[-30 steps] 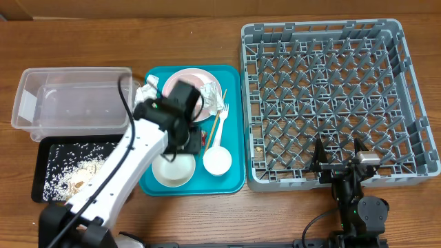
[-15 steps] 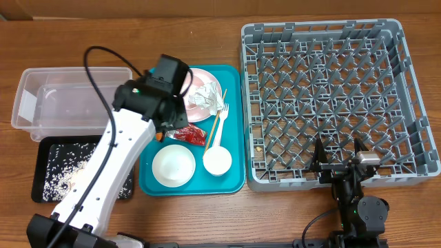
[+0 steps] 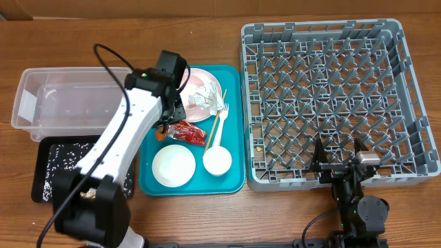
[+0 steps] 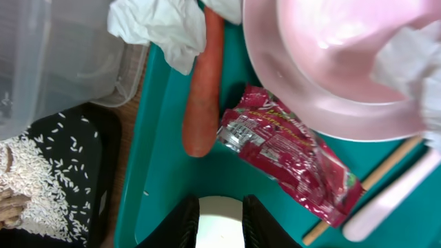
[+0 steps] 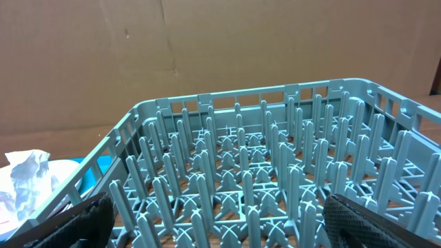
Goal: Sort waste into correct bins and load items into the dishwasher
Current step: 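Release the bowl and move the left gripper toward the carrot, then lower the left gripper around the orange carrot and close on it, then lift the carrot with the left gripper and carry it over the black tray, then lower the carrot onto the black tray and open the left gripper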
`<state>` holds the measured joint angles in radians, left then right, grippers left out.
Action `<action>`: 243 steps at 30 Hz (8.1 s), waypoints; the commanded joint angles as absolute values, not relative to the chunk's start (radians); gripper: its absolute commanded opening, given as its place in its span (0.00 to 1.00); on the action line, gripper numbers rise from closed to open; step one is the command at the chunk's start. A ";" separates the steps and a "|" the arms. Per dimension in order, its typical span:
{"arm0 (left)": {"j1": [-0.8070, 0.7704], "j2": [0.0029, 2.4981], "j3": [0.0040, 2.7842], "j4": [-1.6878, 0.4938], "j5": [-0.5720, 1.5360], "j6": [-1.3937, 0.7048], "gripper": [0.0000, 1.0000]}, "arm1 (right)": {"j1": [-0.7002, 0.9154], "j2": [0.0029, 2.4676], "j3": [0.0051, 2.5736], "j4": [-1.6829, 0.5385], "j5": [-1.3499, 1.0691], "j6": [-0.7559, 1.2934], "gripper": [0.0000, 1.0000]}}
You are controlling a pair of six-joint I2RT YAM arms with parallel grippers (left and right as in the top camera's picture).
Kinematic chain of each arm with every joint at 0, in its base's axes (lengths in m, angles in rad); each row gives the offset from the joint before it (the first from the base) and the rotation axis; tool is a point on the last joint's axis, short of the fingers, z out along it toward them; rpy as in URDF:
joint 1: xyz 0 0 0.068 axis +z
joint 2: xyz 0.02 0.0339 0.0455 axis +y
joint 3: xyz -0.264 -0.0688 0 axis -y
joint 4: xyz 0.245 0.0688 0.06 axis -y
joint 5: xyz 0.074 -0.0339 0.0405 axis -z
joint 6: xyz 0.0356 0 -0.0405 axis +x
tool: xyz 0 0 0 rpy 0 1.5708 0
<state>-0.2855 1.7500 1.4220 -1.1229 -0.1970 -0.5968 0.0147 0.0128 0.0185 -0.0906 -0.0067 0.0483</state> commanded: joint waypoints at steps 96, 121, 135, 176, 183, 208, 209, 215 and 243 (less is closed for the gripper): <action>-0.221 1.892 1.378 -1.017 -0.262 -0.406 0.04 | 0.017 0.003 0.008 -0.084 0.002 0.045 1.00; -0.221 1.887 1.596 -1.206 0.104 -0.284 0.05 | 0.017 0.003 0.008 -0.084 0.002 0.045 1.00; -0.187 1.640 1.666 -1.277 -0.016 -0.517 0.04 | 0.017 0.003 0.008 -0.084 0.002 0.045 1.00; 0.326 1.251 1.243 -1.315 -0.304 -0.985 0.04 | 0.017 0.003 0.008 -0.084 0.002 0.045 1.00; 0.403 1.251 1.076 -1.161 -0.197 -0.953 0.04 | 0.017 0.003 0.008 -0.084 0.002 0.045 1.00; 0.472 1.256 0.746 -0.741 -0.057 -0.834 0.04 | 0.017 0.003 0.008 -0.084 0.002 0.045 1.00; 0.472 1.256 0.738 -0.731 -0.057 -0.834 0.04 | 0.017 0.003 0.008 -0.084 0.002 0.045 1.00; 0.472 1.256 0.706 -0.680 -0.054 -0.834 0.05 | 0.017 0.003 0.008 -0.084 0.002 0.045 1.00; 0.472 1.331 0.663 -0.535 -0.073 -0.958 0.15 | 0.017 0.003 0.008 -0.084 0.002 0.045 1.00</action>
